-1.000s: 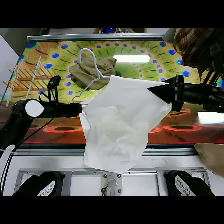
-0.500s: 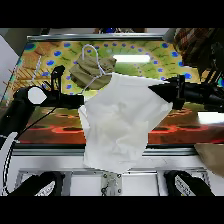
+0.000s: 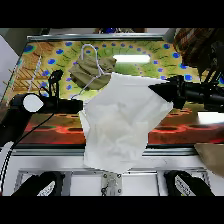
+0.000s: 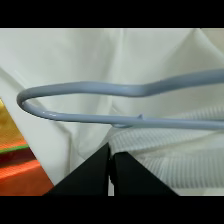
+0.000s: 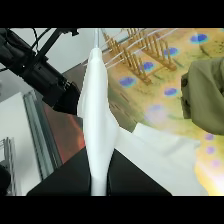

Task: Fold the clothes and pants, and hang the long-sleeved shirts on hangers.

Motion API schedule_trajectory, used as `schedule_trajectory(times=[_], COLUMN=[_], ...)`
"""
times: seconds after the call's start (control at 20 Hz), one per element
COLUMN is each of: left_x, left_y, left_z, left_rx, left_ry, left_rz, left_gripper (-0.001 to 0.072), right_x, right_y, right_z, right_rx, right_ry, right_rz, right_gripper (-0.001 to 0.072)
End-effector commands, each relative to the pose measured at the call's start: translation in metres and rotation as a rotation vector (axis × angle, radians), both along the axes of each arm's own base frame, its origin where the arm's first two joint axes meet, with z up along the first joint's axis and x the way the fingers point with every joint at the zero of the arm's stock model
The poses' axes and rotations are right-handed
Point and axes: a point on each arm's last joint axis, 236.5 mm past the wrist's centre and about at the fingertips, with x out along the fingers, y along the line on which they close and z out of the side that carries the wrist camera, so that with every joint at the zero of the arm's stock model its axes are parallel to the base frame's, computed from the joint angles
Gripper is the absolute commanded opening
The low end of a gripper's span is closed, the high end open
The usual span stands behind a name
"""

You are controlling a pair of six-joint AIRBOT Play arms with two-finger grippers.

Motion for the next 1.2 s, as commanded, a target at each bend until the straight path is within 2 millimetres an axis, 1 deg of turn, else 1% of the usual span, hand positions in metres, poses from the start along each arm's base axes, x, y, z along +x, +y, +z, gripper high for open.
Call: schedule_trajectory(times=[0.0, 0.15, 0.25, 0.55, 0.65, 0.75, 0.95, 1.1, 1.15], left_x=[-0.006, -0.004, -0.003, -0.001, 0.006, 0.014, 0.021, 0.024, 0.025], left_y=[0.001, 0.001, 0.001, 0.003, 0.005, 0.011, 0.024, 0.024, 0.019], left_z=[0.002, 0.009, 0.010, 0.010, 0.013, 0.016, 0.004, -0.008, -0.010], left_rx=[-0.002, -0.009, -0.011, -0.007, -0.009, -0.015, -0.014, -0.013, -0.039], left_ry=[-0.008, -0.035, -0.041, -0.047, -0.074, -0.097, -0.058, -0.024, -0.010], left_rz=[-0.001, 0.004, 0.008, 0.010, 0.025, 0.056, 0.098, 0.101, 0.104], left_gripper=[0.0023, 0.0023, 0.0023, 0.0024, 0.0024, 0.0024, 0.0024, 0.0024, 0.0024], right_x=[0.001, 0.000, 0.002, 0.002, 0.002, 0.002, 0.000, -0.001, -0.001], right_y=[0.001, 0.000, -0.002, -0.006, -0.007, -0.007, -0.010, -0.011, -0.013], right_z=[0.022, 0.043, 0.054, 0.076, 0.078, 0.078, 0.091, 0.096, 0.100], right_rx=[0.087, 0.165, 0.208, 0.284, 0.295, 0.296, 0.353, 0.375, 0.394], right_ry=[-0.031, -0.073, -0.091, -0.152, -0.154, -0.154, -0.164, -0.168, -0.171], right_rz=[-0.003, 0.002, -0.010, -0.023, -0.022, -0.021, -0.019, -0.019, -0.019], right_gripper=[0.0024, 0.0024, 0.0023, 0.0023, 0.0023, 0.0023, 0.0024, 0.0024, 0.0024])
